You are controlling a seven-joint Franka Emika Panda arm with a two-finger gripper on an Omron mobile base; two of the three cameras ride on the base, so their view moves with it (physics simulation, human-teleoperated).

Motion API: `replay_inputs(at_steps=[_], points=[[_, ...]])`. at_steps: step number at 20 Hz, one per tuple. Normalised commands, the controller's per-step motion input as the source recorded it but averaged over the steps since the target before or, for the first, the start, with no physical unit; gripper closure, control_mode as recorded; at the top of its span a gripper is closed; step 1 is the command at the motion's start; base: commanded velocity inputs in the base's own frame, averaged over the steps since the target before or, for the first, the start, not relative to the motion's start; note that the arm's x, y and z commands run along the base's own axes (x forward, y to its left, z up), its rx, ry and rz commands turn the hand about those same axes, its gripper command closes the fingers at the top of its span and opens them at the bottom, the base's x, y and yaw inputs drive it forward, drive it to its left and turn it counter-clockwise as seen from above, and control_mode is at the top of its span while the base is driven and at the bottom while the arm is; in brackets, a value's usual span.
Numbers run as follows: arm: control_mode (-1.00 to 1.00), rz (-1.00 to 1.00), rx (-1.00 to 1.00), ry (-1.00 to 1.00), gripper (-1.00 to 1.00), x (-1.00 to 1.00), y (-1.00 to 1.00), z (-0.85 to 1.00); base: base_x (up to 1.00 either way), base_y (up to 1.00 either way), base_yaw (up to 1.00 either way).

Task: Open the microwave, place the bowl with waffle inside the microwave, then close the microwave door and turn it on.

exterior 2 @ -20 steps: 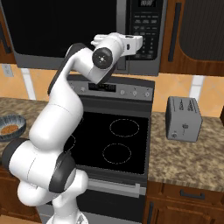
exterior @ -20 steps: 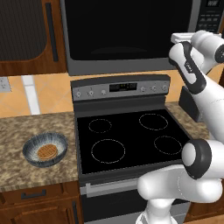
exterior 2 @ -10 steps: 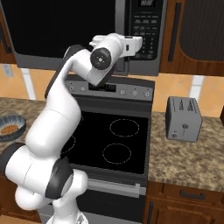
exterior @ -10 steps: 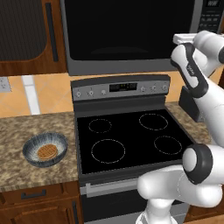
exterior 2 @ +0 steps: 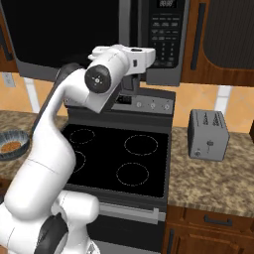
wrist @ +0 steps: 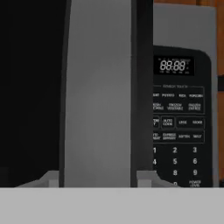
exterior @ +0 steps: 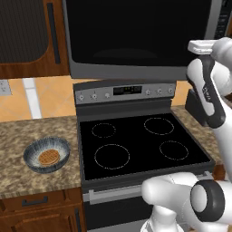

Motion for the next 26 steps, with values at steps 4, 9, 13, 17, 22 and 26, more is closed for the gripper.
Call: replay_inputs(at_steps=[4,9,13,17,22,26], points=[[-1.00,0.00,0.00,0.00,1.00,-0.90,0.03,0.00,0.00,0.00,0.00],[-1.00,0.00,0.00,0.00,1.00,-0.93,0.00,0.00,0.00,0.00,0.00],[-1.00,0.00,0.00,0.00,1.00,-0.80,0.00,0.02,0.00,0.00,0.00],[-1.00,0.00,0.00,0.01,1.00,-0.63,0.10,0.00,0.00,0.00,0.00],[-1.00,0.00,-0.01,0.02,1.00,-0.62,0.13,0.00,0.00,0.00,0.00],[-1.00,0.00,-0.03,0.01,1.00,-0.55,0.19,0.00,0.00,0.00,0.00]])
